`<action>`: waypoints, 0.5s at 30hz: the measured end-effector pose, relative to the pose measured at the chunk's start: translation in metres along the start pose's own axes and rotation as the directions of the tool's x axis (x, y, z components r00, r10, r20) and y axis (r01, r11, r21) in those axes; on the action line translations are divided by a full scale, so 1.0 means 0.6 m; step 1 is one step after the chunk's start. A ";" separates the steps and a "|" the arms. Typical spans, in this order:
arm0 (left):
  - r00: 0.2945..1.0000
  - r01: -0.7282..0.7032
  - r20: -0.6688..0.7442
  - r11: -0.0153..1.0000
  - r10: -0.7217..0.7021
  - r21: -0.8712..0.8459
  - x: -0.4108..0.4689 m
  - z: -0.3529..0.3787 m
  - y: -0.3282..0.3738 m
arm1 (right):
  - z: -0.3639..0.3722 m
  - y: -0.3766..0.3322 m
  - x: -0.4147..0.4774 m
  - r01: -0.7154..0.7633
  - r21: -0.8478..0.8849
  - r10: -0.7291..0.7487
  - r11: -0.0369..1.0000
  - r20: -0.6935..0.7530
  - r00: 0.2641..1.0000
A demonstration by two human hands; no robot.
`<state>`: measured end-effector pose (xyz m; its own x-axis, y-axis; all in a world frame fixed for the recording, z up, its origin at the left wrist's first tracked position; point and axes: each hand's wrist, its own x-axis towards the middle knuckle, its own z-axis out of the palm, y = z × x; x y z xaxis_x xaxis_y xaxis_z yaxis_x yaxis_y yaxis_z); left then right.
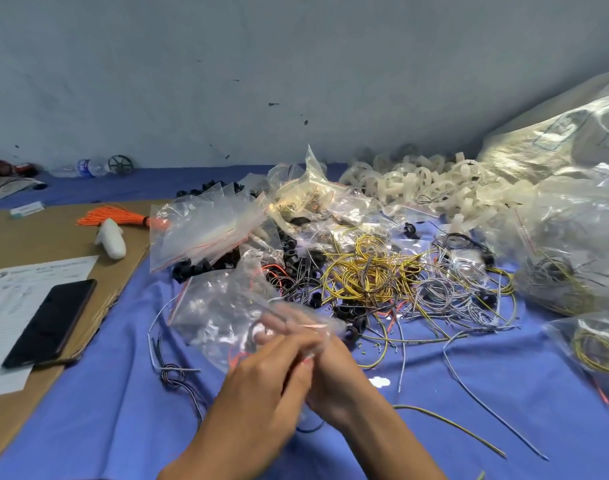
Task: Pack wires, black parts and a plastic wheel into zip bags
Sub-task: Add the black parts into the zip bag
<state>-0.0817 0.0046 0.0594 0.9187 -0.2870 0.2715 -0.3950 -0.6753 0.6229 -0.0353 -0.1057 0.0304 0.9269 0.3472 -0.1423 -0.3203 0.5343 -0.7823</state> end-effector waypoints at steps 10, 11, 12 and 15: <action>0.981 -0.002 -0.195 0.999 0.011 0.051 -0.023 -0.029 0.015 | 0.031 -0.047 -0.063 0.187 -0.954 0.195 -0.235 0.142 0.970; 0.972 0.029 -0.236 0.999 -0.019 0.040 -0.022 -0.035 0.011 | 0.044 -0.056 -0.063 0.286 -0.916 0.174 -0.281 0.244 0.954; 0.963 0.050 -0.267 0.999 -0.045 0.012 -0.021 -0.038 0.005 | 0.058 -0.067 -0.069 0.356 -0.868 0.127 -0.346 0.332 0.935; 0.953 0.094 -0.280 0.993 -0.112 -0.076 -0.016 -0.051 0.003 | 0.080 -0.069 -0.102 0.293 -0.785 -0.037 -0.546 0.372 0.928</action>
<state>-0.0914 0.0273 0.0804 0.9188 -0.0077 0.3946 -0.3058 -0.6459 0.6995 -0.0879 -0.1121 0.1007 0.7990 0.5887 0.1225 0.5997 -0.7952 -0.0901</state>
